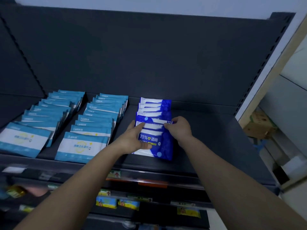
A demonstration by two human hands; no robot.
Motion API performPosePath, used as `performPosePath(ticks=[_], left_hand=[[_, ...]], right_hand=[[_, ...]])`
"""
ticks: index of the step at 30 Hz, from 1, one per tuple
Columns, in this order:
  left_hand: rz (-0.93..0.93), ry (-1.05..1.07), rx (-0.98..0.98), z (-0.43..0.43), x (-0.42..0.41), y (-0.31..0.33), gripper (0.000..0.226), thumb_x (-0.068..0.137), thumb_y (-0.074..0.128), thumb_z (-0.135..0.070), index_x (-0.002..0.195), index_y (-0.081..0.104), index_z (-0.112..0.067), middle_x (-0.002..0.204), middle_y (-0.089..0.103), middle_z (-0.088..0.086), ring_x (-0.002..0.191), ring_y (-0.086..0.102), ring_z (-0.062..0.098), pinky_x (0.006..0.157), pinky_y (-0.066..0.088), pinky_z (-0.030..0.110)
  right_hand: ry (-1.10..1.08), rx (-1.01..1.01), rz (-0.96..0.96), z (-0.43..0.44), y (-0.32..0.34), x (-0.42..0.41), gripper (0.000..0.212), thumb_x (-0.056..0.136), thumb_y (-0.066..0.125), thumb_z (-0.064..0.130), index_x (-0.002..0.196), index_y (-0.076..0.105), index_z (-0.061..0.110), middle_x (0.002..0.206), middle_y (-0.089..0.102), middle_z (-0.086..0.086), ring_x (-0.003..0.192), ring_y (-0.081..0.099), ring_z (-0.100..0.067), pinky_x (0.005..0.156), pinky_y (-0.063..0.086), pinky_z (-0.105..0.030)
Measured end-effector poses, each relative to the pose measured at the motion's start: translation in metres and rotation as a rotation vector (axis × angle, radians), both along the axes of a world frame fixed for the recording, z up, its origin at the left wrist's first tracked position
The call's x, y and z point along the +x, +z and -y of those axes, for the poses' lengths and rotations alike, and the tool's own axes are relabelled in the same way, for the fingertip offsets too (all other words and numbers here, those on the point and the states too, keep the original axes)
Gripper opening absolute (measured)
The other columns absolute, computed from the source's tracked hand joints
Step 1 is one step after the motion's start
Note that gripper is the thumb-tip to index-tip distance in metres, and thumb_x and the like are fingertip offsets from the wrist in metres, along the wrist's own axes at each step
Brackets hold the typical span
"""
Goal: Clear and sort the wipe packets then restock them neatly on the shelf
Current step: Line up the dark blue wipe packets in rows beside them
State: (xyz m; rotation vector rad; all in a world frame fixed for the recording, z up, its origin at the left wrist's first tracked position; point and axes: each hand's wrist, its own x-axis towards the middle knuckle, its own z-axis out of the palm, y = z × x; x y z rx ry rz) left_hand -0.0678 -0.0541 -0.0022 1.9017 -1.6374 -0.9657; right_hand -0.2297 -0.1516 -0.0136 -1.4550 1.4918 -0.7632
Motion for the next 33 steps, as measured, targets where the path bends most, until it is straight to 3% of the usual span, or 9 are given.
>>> performPosePath(ticks=[7,12,15,17,20,24,27,29,33], left_hand=[[0.011,0.003,-0.030,0.001,0.002,-0.002,0.085,0.083,0.073,-0.022,0.150,0.022,-0.024,0.157,0.007,0.002,0.139,0.029,0.019,0.096,0.024,0.017],[-0.010,0.157,-0.136,0.007,0.005,-0.009,0.082,0.071,0.082,-0.036,0.139,0.037,-0.024,0.150,0.027,0.005,0.131,0.038,0.017,0.107,0.033,0.029],[-0.123,0.333,-0.392,0.004,0.006,-0.005,0.102,0.066,0.084,-0.044,0.147,0.025,-0.025,0.146,0.033,0.002,0.131,0.037,0.015,0.110,0.034,0.039],[-0.103,0.335,-0.561,0.003,0.007,0.005,0.079,0.075,0.080,-0.024,0.142,0.038,-0.023,0.134,0.042,0.000,0.123,0.041,0.013,0.106,0.036,0.033],[-0.253,0.233,-0.596,0.004,0.007,0.018,0.015,0.082,0.071,-0.007,0.090,0.065,-0.019,0.088,0.059,0.009,0.083,0.056,0.022,0.081,0.048,0.045],[-0.669,0.349,-0.530,-0.003,0.005,0.018,0.014,0.089,0.059,0.001,0.090,0.063,-0.013,0.086,0.068,0.011,0.076,0.065,0.021,0.073,0.054,0.041],[-0.926,0.318,-0.471,-0.009,0.002,0.019,0.017,0.089,0.057,0.002,0.100,0.062,-0.010,0.090,0.074,0.003,0.081,0.071,0.018,0.070,0.060,0.032],[-0.817,0.300,-0.432,-0.010,0.003,0.018,0.016,0.087,0.059,0.004,0.098,0.062,-0.008,0.082,0.073,-0.001,0.074,0.070,0.011,0.059,0.056,0.021],[-0.701,0.573,-0.449,-0.007,0.017,0.012,0.033,0.087,0.046,0.015,0.100,0.060,-0.012,0.083,0.064,-0.001,0.061,0.061,0.002,0.050,0.045,0.014]], right_hand=[[-0.077,0.067,0.547,-0.005,0.030,0.005,0.011,0.086,0.068,0.007,0.083,0.064,0.015,0.094,0.071,-0.006,0.083,0.069,-0.019,0.071,0.059,-0.036],[0.021,-0.384,0.400,-0.008,0.055,0.010,0.010,0.088,0.067,0.012,0.092,0.063,0.021,0.095,0.069,0.003,0.088,0.067,-0.012,0.073,0.056,-0.029],[0.171,-0.630,0.108,-0.015,0.073,0.010,0.015,0.085,0.068,0.019,0.092,0.059,0.028,0.093,0.067,0.011,0.088,0.065,-0.008,0.075,0.054,-0.031],[0.348,-0.664,-0.056,-0.023,0.083,0.014,0.017,0.082,0.070,0.018,0.088,0.059,0.029,0.089,0.066,0.012,0.085,0.064,-0.007,0.078,0.053,-0.033],[0.453,-0.601,0.012,-0.036,0.089,0.021,0.026,0.079,0.075,0.019,0.100,0.062,0.027,0.088,0.067,0.011,0.083,0.063,-0.004,0.077,0.052,-0.028],[0.236,-0.406,0.315,-0.038,0.077,0.018,0.074,0.072,0.083,0.020,0.134,0.044,0.022,0.119,0.055,0.002,0.106,0.056,-0.008,0.088,0.048,-0.022],[0.363,-0.160,0.354,-0.039,0.066,0.014,0.036,0.081,0.076,0.018,0.113,0.060,0.016,0.111,0.067,-0.001,0.098,0.067,-0.015,0.082,0.055,-0.032],[0.366,-0.170,0.324,-0.041,0.062,0.013,0.013,0.087,0.070,0.015,0.099,0.064,0.018,0.100,0.072,-0.001,0.087,0.070,-0.014,0.077,0.058,-0.034],[0.365,-0.280,0.041,-0.035,0.061,0.006,0.009,0.082,0.072,0.016,0.082,0.064,0.019,0.081,0.068,0.000,0.071,0.061,-0.012,0.068,0.050,-0.031]])
